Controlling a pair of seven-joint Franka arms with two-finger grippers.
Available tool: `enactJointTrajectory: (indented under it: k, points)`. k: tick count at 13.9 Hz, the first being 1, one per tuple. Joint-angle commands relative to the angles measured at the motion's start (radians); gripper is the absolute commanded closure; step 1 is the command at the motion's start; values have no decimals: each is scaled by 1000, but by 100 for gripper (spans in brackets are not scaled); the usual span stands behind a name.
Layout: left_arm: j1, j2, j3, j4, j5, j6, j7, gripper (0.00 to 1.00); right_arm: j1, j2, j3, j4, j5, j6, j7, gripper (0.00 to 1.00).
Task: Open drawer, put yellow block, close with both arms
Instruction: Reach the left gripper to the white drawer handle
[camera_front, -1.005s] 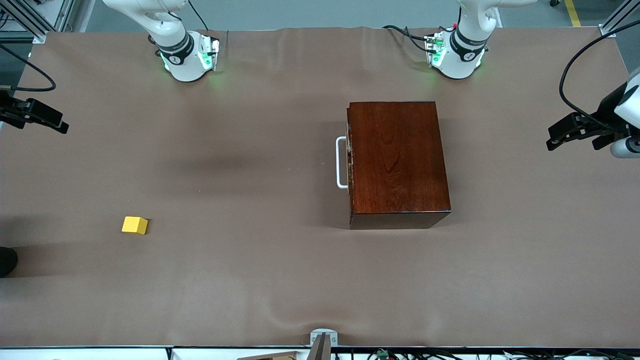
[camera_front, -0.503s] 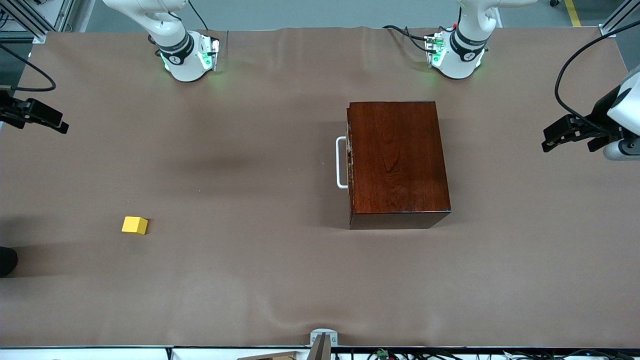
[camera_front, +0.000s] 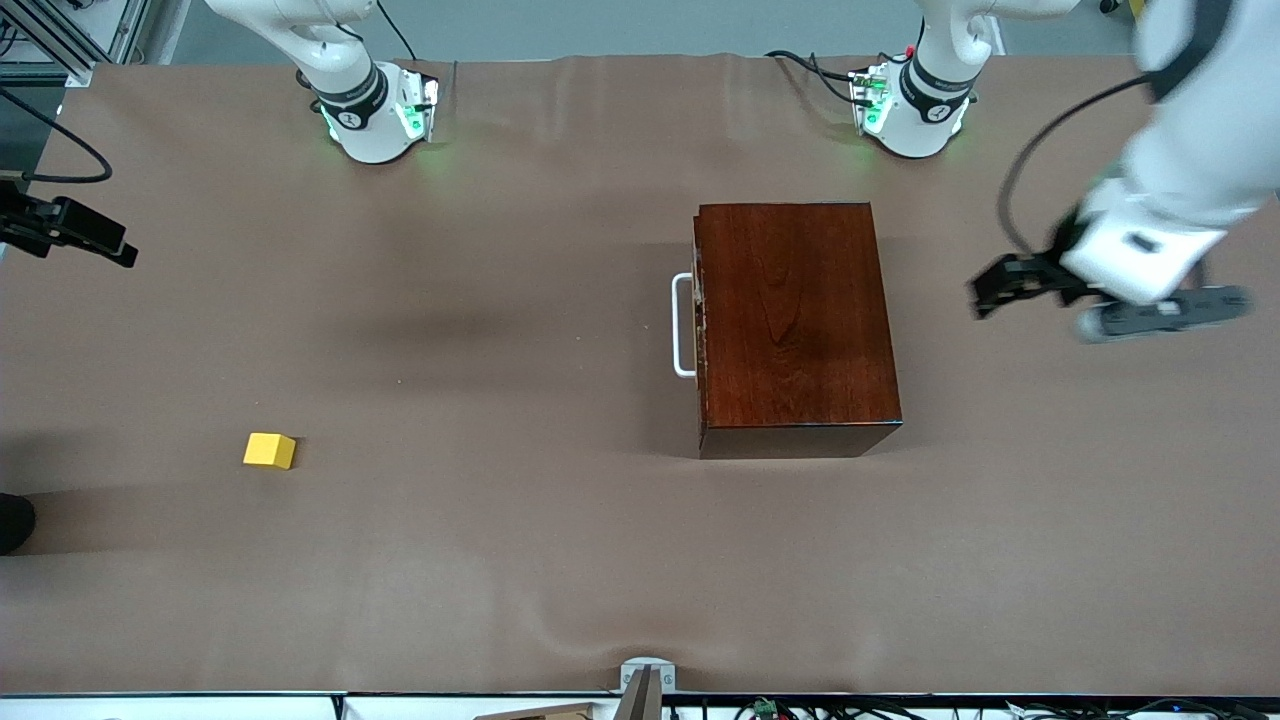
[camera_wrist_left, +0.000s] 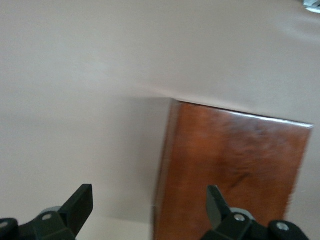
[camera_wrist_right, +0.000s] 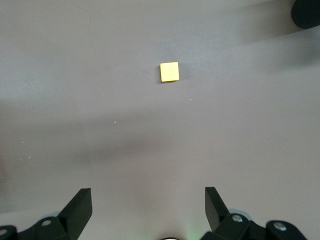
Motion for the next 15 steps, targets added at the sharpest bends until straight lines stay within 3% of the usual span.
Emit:
enactJointTrajectory:
  k: [1,4,9,15]
  points:
    - [-119,93,7,104,-13,-4,-175,0,-12,13,8,7,-2,2,9,0]
    - [-246,170,7,147,-13,58,-345,0,-15,65,8,9,-17,57,9,0]
    - [-418,267,16,184,-10,138,-583,0,-52,73,5,9,-4,85,9,0]
    - [-513,345,19,209,-2,141,-668,0,-52,139,5,1,-5,91,7,0]
